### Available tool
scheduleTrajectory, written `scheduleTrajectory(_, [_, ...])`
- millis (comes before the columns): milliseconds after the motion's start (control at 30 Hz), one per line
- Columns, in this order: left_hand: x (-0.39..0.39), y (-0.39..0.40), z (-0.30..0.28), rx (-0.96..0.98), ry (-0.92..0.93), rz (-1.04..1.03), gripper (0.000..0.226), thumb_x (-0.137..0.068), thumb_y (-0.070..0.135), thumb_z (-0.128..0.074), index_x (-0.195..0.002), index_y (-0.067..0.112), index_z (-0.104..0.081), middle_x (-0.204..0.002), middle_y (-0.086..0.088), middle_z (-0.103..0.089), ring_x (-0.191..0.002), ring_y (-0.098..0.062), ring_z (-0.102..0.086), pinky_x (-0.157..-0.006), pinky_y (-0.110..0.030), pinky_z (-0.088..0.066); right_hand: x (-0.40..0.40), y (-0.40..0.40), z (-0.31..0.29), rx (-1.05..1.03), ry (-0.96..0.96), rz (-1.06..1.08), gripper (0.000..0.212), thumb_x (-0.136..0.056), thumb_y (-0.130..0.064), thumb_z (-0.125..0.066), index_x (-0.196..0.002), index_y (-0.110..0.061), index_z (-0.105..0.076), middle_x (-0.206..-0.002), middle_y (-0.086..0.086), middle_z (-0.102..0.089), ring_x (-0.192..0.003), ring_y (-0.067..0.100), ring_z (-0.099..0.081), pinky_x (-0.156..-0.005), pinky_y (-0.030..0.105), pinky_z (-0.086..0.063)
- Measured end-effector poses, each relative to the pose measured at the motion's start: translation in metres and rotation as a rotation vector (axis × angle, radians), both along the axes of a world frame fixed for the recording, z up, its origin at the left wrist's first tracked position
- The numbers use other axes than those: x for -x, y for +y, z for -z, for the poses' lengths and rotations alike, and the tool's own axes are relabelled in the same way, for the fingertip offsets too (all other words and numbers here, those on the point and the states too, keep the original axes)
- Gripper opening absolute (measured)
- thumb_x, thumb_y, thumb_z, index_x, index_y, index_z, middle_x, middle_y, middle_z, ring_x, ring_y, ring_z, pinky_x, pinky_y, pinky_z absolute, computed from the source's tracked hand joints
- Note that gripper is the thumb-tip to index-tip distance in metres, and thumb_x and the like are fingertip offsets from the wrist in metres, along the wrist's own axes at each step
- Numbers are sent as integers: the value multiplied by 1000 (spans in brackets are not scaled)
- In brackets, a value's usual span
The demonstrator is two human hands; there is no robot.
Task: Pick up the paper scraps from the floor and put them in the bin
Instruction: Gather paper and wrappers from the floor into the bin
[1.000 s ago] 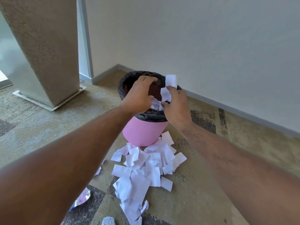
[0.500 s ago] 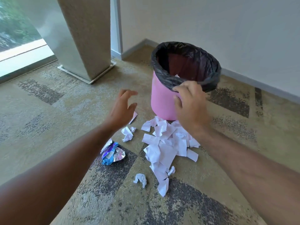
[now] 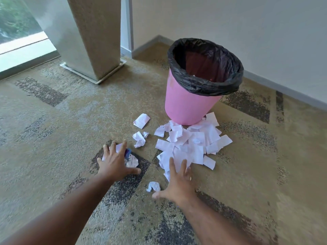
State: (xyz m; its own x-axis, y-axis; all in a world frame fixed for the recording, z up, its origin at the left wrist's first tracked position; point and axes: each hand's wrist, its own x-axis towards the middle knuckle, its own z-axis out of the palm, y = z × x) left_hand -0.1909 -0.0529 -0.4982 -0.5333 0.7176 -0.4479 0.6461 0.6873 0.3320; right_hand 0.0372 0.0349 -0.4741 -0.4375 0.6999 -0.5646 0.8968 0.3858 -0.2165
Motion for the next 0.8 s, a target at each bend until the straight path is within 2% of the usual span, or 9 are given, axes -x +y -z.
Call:
scheduleTrajectory(167, [-23, 2, 5, -64, 72, 67, 118, -69, 62, -80, -157, 32, -7, -165, -13, -3, -151, -42, 2, -112, -67, -26, 12, -11, 1, -47, -25, -26, 142, -60, -60, -86, -151, -40, 21, -159, 18, 31, -148, 49, 6, -105, 54, -45])
scheduleTrajectory(267, [-27, 0, 5, -133, 84, 76, 96, -76, 50, -80, -153, 29, -26, -161, -15, -20, -149, -40, -13, -113, -58, -36, 14, -13, 6, -128, -49, -43, 125, -74, -47, -83, -151, -41, 15, -161, 21, 18, -146, 53, -5, -102, 55, -47])
scheduleTrajectory(367, [-36, 0, 3, -186, 105, 106, 79, -84, 39, -76, -150, 23, -36, -150, -12, -37, -137, -34, -32, -111, -45, -37, 14, -14, 7, -172, -6, -27, 105, -82, -32, -79, -151, -39, 0, -162, 21, 12, -143, 53, -15, -96, 49, -52])
scheduleTrajectory(433, [-43, 1, 1, -218, 111, 128, 67, -88, 31, -73, -147, 19, -42, -143, -9, -43, -130, -30, -38, -108, -41, -39, 16, -14, 6, -215, 33, -13, 99, -82, -19, -78, -149, -39, -8, -161, 18, 15, -140, 51, -23, -81, 41, -58])
scheduleTrajectory(533, [-49, 2, 0, -233, 134, 164, 56, -91, 25, -70, -142, 18, -48, -138, -6, -48, -126, -26, -41, -106, -38, -41, 20, -10, 8, -232, 57, -32, 101, -81, -5, -74, -149, -41, -7, -161, 16, 19, -136, 49, -27, -57, 31, -51])
scheduleTrajectory(567, [-50, 2, 1, -237, 139, 173, 53, -92, 23, -69, -141, 18, -50, -136, -5, -50, -124, -25, -42, -106, -37, -41, 20, -8, 9, -221, 56, -42, 101, -82, -3, -71, -149, -42, -5, -162, 16, 16, -136, 49, -27, -56, 30, -50])
scheduleTrajectory(633, [-51, 2, 2, -254, 143, 184, 48, -92, 18, -69, -137, 17, -53, -131, -3, -52, -118, -23, -45, -102, -36, -42, 18, -5, 11, -210, 44, -66, 94, -86, -6, -67, -149, -41, -6, -162, 19, 4, -135, 49, -26, -66, 36, -57])
scheduleTrajectory(700, [-52, 2, 5, -273, 150, 194, 40, -91, 10, -67, -129, 17, -57, -126, -1, -54, -110, -22, -47, -96, -35, -45, 15, -3, 11, -240, 42, -96, 81, -89, -9, -65, -148, -36, -17, -158, 19, -10, -133, 47, -28, -73, 41, -60])
scheduleTrajectory(800, [-53, 1, 9, -287, 167, 205, 37, -87, -4, -62, -117, 17, -61, -117, 0, -57, -101, -20, -47, -87, -33, -47, 10, -6, 8, -320, 79, -139, 62, -88, -3, -62, -141, -26, -39, -139, 15, -36, -123, 37, -38, -70, 38, -60])
